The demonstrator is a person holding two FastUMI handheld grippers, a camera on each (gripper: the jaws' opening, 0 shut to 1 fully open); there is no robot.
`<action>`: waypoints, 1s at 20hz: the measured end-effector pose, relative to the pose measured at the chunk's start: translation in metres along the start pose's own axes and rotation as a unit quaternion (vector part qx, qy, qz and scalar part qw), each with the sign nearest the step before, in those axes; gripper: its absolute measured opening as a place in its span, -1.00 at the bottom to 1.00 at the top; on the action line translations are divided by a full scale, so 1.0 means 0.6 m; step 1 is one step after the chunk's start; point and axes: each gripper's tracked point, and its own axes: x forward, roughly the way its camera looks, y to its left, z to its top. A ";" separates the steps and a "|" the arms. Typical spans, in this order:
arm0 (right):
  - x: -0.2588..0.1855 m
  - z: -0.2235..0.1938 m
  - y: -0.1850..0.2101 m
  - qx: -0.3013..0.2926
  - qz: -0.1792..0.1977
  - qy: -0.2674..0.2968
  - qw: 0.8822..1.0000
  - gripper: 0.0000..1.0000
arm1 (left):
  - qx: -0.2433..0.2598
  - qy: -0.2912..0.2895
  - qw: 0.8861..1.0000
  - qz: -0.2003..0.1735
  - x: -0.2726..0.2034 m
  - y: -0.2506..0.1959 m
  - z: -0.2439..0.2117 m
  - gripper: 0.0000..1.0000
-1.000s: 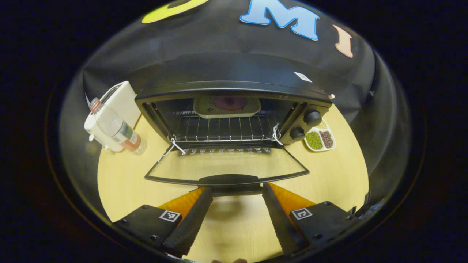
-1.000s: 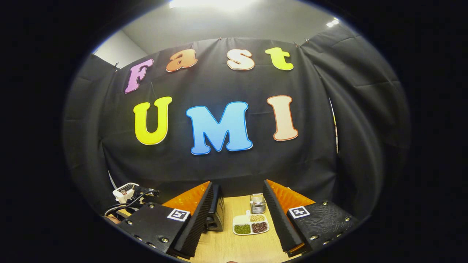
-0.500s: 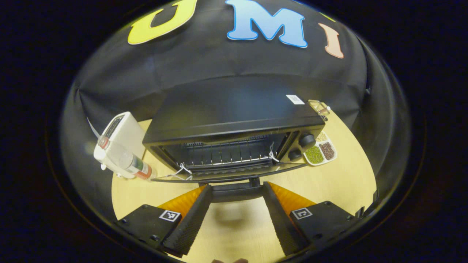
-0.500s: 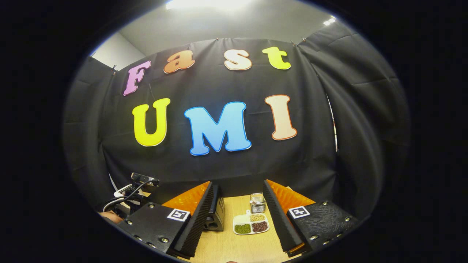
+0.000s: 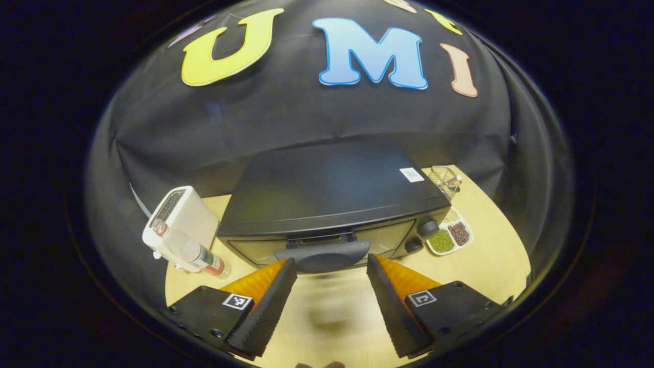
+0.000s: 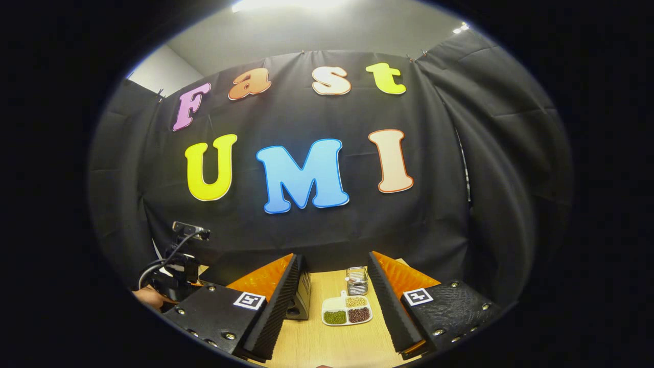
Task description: Open the electric oven with the left hand, put the food in, and close the electric oven.
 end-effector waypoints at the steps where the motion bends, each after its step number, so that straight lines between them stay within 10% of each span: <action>1: -0.002 -0.001 -0.005 0.000 0.002 0.001 1.000 0.66 | -0.009 -0.016 1.000 -0.001 -0.013 -0.004 0.014 0.97; 9: 0.011 0.011 -0.001 -0.014 0.055 -0.006 0.998 0.66 | -0.060 -0.233 0.970 0.038 -0.245 -0.005 0.169 0.89; 11: 0.009 0.018 0.013 -0.021 0.077 -0.009 0.997 0.99 | -0.070 -0.276 0.957 0.053 -0.316 0.002 0.192 0.94; 20: -0.032 0.055 0.062 -0.018 0.066 -0.032 0.997 0.99 | -0.044 -0.347 0.935 0.053 -0.472 -0.006 0.216 0.94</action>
